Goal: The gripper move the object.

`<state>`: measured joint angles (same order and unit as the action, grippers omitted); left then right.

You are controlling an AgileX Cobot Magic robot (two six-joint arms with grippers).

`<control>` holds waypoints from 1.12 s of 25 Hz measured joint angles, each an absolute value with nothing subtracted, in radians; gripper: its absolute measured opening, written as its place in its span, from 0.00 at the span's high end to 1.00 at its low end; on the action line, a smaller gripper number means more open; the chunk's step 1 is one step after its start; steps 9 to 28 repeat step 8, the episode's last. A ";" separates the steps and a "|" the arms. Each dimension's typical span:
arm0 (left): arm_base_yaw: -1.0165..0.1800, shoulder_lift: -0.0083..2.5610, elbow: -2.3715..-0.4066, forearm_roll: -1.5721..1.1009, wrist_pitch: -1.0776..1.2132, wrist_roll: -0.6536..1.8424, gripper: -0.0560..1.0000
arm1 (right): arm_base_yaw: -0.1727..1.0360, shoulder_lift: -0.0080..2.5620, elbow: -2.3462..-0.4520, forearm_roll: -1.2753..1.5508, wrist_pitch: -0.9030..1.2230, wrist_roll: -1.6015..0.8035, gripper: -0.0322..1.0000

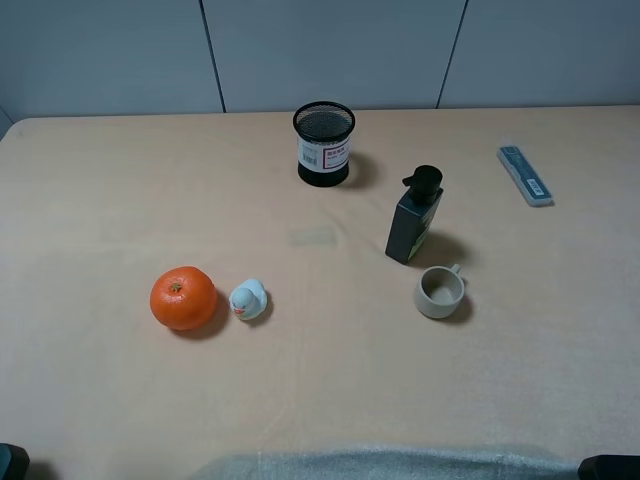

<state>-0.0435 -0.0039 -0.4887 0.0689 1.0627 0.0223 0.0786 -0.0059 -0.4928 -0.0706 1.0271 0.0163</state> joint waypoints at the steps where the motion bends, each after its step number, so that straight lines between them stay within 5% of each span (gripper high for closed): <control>1: -0.043 -0.004 -0.489 0.069 1.063 0.022 0.08 | 0.079 -0.006 -0.493 -0.071 1.027 0.016 0.30; 28: -0.043 -0.004 -0.489 0.069 1.063 0.023 0.08 | 0.079 -0.006 -0.493 -0.071 1.027 0.016 0.30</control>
